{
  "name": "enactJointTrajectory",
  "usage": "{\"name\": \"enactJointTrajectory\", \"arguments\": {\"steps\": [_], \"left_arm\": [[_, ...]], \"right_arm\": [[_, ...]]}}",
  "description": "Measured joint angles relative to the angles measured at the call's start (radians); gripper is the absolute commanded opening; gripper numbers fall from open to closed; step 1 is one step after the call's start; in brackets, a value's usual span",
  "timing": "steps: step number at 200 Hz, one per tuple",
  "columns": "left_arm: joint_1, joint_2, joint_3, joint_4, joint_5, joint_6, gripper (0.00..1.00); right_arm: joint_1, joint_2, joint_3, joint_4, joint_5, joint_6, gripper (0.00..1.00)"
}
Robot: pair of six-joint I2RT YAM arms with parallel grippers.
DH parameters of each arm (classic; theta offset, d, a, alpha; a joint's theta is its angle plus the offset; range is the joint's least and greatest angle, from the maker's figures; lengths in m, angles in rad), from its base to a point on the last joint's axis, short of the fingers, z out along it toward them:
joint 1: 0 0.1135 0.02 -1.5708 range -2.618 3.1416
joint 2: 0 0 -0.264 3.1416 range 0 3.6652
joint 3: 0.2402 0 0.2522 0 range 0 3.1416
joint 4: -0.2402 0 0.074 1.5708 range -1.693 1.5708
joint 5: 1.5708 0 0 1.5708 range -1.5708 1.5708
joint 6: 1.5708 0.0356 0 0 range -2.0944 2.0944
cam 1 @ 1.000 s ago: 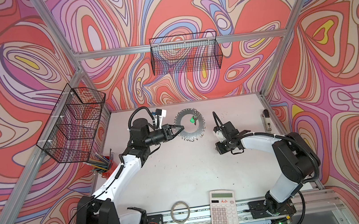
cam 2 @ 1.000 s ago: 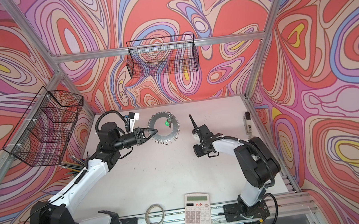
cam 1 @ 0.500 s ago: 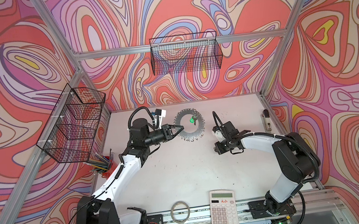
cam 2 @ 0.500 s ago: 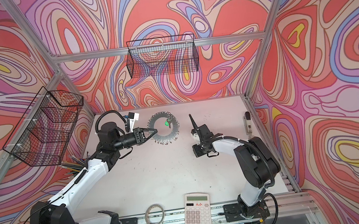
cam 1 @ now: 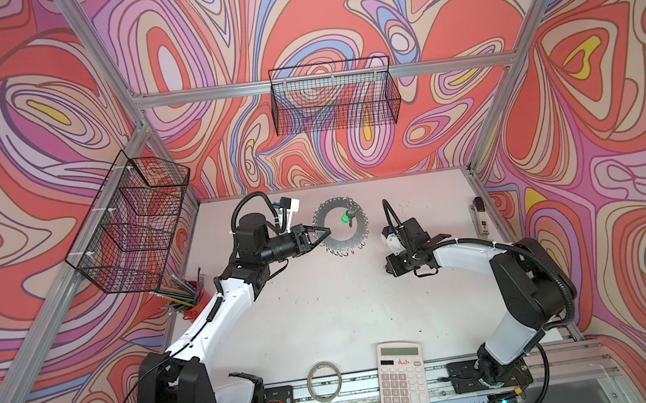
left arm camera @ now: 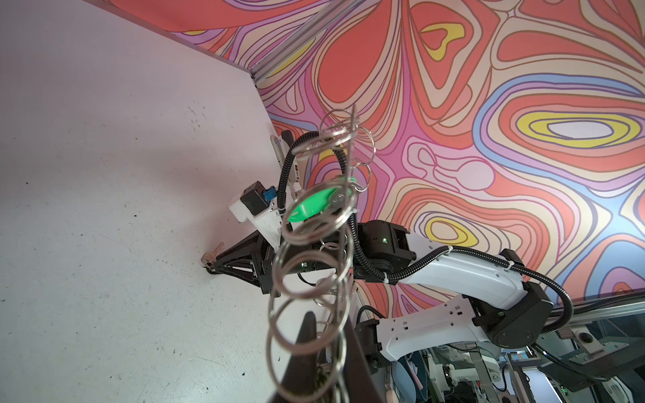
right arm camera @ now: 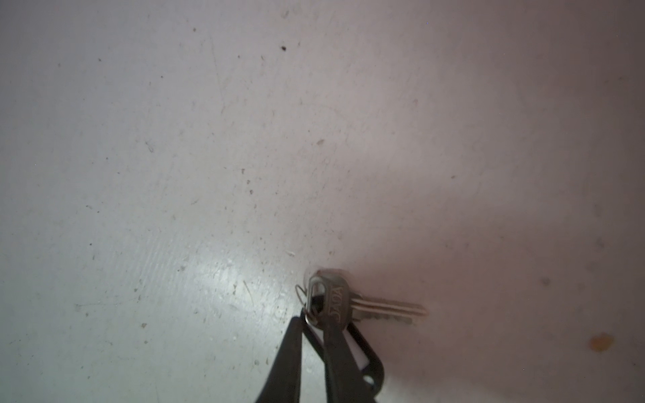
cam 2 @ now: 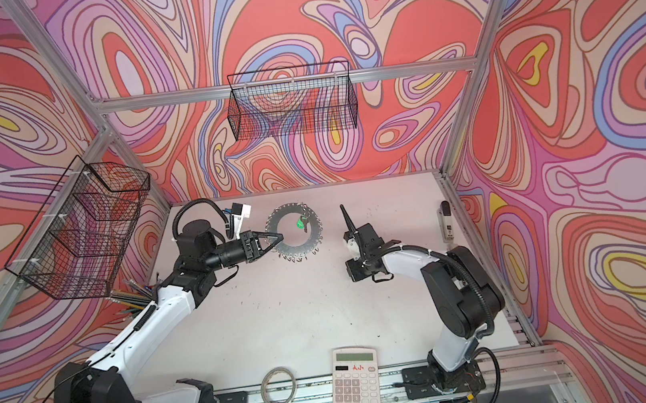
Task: Put the keys on the keyring
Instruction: 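Lift the black-tagged key with the right gripper toward the disc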
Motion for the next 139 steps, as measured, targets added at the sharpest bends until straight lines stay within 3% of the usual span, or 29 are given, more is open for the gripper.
{"name": "enactJointTrajectory", "arguments": {"steps": [63, 139], "left_arm": [[0.0, 0.0, 0.0, -0.011, 0.0, 0.003, 0.0], [0.005, 0.0, 0.014, -0.06, 0.001, 0.026, 0.0]], "right_arm": [[0.0, 0.009, 0.0, 0.005, -0.005, 0.0, 0.15], [0.001, 0.03, 0.008, 0.002, -0.005, -0.005, 0.05]]}}
